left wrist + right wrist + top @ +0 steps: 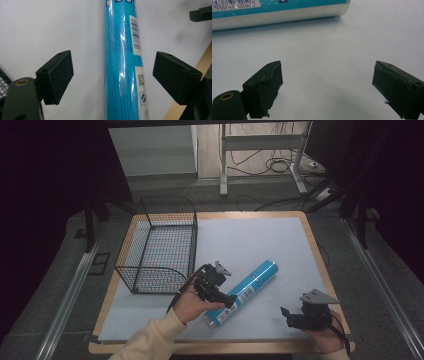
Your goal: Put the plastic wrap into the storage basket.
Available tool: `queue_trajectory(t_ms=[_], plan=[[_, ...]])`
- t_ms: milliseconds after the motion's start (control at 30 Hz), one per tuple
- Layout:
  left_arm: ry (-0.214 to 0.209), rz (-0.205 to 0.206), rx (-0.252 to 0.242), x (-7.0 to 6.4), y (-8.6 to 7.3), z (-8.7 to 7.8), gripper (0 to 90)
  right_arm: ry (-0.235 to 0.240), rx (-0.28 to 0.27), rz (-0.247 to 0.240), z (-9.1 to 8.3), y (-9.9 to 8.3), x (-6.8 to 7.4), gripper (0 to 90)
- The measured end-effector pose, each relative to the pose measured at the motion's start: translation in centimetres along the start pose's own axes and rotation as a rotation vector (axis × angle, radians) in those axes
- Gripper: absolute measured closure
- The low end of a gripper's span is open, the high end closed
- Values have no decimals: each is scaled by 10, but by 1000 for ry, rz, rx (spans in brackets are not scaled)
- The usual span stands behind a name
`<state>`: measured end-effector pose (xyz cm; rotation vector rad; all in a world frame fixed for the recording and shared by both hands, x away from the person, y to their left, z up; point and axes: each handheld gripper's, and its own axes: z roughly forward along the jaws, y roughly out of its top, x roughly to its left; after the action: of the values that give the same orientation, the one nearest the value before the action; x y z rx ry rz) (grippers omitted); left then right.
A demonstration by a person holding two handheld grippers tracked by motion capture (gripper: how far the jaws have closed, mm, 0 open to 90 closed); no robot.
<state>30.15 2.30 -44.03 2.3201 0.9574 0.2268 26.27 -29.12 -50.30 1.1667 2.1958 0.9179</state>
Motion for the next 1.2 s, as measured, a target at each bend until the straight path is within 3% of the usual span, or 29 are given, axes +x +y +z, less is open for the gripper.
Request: queue_trajectory(t_ms=[367, 867, 1200], plan=[[-23, 16, 46, -10, 14, 30, 155, 4, 5, -5, 1, -1, -1, 97], [-36, 13, 86, -11, 28, 52, 150, 2, 5, -4, 1, -1, -1, 97], [-31, 5, 138, -13, 43, 73, 155, 5, 9, -2, 2, -1, -1, 97]])
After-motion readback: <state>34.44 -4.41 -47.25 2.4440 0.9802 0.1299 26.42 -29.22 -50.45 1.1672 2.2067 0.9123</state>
